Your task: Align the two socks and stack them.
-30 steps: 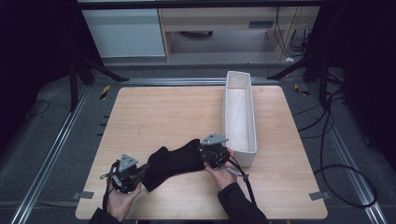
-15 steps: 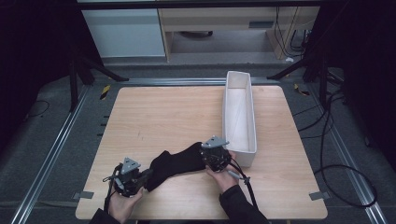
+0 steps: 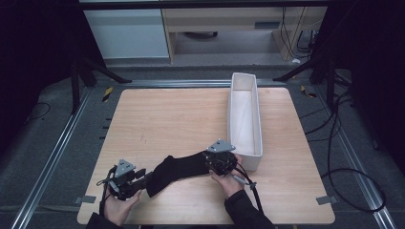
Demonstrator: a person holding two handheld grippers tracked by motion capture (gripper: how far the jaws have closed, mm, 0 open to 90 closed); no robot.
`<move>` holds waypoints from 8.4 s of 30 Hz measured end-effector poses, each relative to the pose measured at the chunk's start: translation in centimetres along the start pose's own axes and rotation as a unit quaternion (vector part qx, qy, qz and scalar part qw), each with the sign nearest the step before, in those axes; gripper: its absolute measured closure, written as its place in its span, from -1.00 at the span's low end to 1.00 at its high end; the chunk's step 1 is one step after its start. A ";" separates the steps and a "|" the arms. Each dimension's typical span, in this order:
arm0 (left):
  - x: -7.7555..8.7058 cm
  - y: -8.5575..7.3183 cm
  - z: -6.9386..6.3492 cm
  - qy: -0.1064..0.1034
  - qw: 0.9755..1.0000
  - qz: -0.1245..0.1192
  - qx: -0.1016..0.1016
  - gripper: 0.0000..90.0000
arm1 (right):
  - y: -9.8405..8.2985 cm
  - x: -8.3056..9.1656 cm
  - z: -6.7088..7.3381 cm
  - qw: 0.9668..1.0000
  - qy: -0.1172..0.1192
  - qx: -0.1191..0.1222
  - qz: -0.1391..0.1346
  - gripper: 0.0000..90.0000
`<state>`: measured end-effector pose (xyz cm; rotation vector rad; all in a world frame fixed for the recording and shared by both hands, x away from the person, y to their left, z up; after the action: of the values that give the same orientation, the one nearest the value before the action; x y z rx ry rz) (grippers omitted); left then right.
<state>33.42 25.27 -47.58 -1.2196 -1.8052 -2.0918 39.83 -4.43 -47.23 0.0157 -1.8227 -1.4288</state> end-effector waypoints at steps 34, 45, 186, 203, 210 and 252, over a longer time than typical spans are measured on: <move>-3.2 -0.1 -1.0 0.003 0.996 0.051 -0.068 0.23 | -2.5 -3.6 2.2 0.997 0.023 0.018 0.065 0.43; -3.4 -0.6 0.2 0.042 0.994 0.083 -0.060 0.16 | -2.5 -3.5 2.1 0.997 0.027 0.015 0.064 0.43; -9.1 3.8 1.8 0.025 0.996 0.079 -0.028 0.44 | -4.5 1.7 2.4 0.987 0.153 0.005 0.039 0.61; -9.2 3.8 1.9 0.021 0.996 0.077 -0.027 0.44 | -4.7 -0.9 3.6 0.993 0.095 0.043 0.053 0.59; -9.2 3.8 1.9 0.022 0.997 0.076 -0.027 0.43 | -3.3 -1.4 2.1 0.997 0.075 0.007 0.026 0.63; -9.2 3.8 2.0 0.018 0.997 0.073 -0.026 0.43 | -2.3 -4.0 1.2 0.999 0.029 0.005 0.030 0.99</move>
<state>42.69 22.23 -50.52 -1.2768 -1.6043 -2.0767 40.83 -2.46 -51.43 0.0083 -1.7677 -1.3651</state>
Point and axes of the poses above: each handheld gripper's, and its own axes: x roughly backward along the jaws, y roughly out of its top, z roughly to its left, the point moved 2 cm from there along -x, roughly forward along the jaws, and after that the axes turned 3 degrees about -x, right-handed, at the moved point
